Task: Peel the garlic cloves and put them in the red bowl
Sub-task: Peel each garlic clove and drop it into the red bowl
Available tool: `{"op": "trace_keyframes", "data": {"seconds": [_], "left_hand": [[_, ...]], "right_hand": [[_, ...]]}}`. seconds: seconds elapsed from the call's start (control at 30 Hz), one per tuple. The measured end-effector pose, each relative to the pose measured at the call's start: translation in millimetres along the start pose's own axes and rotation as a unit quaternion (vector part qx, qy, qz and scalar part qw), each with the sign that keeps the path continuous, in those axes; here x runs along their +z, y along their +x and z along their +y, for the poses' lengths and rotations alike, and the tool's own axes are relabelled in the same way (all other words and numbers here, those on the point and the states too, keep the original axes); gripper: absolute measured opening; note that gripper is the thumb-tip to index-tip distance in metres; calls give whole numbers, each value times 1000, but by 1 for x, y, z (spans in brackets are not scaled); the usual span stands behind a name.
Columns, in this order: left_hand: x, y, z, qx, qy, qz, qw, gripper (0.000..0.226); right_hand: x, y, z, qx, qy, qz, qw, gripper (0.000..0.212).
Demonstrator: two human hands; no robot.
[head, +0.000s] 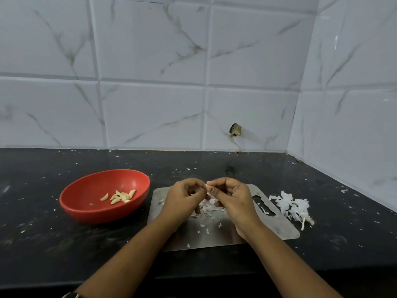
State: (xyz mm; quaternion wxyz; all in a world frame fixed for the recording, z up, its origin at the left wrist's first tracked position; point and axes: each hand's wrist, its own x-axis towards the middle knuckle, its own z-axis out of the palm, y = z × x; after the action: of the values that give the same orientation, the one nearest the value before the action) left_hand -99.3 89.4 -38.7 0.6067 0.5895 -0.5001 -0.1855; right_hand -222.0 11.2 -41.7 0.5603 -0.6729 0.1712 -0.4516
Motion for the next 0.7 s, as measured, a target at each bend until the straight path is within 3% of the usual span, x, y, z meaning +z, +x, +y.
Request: {"op": "trace_keyframes", "data": {"seconds": [0.2,0.43,0.53,0.7], "left_hand": [[-3,-1,3,39,101,26,994,14],[-2,-3,4,42,154,37,986,7],[-2,-3,6,33,153,48,986,9],[-4,-6,13,32,122,41,991,11]], "right_hand": [[-1,1,7,-100,-215,44,970,7],[-1,1,13,-171,-367,52,913,10],[0,1,13,-185,-378,45,906,11],[-1,1,8,-137,-270,39,952,9]]}}
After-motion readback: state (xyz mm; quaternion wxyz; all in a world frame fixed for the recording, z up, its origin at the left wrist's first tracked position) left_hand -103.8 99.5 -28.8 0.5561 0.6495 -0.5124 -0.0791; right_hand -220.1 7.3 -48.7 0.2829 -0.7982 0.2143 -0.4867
